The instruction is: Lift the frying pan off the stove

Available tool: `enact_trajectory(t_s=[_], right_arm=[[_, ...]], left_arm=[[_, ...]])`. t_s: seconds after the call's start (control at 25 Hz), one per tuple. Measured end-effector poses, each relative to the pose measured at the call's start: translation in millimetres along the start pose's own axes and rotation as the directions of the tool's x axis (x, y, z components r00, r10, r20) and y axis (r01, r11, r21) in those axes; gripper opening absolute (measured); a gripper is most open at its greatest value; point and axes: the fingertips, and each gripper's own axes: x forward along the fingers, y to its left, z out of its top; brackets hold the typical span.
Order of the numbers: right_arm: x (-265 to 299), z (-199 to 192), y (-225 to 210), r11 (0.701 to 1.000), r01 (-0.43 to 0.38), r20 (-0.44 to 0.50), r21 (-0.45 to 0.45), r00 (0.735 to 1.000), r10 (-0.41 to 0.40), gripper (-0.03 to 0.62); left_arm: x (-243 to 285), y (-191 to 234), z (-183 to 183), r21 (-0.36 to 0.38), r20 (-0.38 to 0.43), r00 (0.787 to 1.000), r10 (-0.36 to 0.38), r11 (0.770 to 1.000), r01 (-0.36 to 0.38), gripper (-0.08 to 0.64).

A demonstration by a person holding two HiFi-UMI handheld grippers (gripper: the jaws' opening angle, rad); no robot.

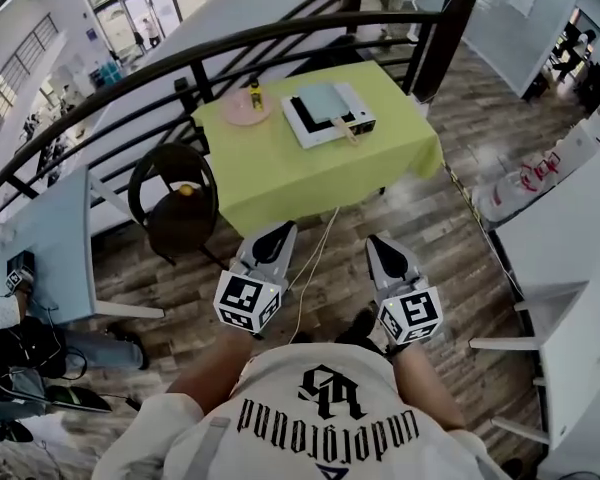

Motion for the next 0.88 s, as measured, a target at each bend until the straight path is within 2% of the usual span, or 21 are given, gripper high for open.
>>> enact_trajectory(t_s=[0.24, 0.4, 0.88], right_arm=[[41.8, -4.8, -20.9, 0.998, -0.063, -0.003, 0.004, 0.998, 0.063, 0.002], [75.8, -4.9, -49.6, 0.993, -0.118, -0.008, -0.001, 0.993, 0.118, 0.002], [148.3, 5.5, -195.7, 0.969, -0.246, -0.034, -0.021, 0.969, 0.245, 0.002]], left_arm=[[27.9, 22.5, -5.7, -0.013, -0.009, 0.999, 0.037, 0.999, -0.038, 0.006], [61.5, 39.0, -5.8, -0.017, -0.014, 0.997, 0.082, 0.996, -0.083, 0.006], [209.1, 51.6, 1.2, -0.049, -0.031, 0.982, 0.188, 0.981, -0.19, 0.006]])
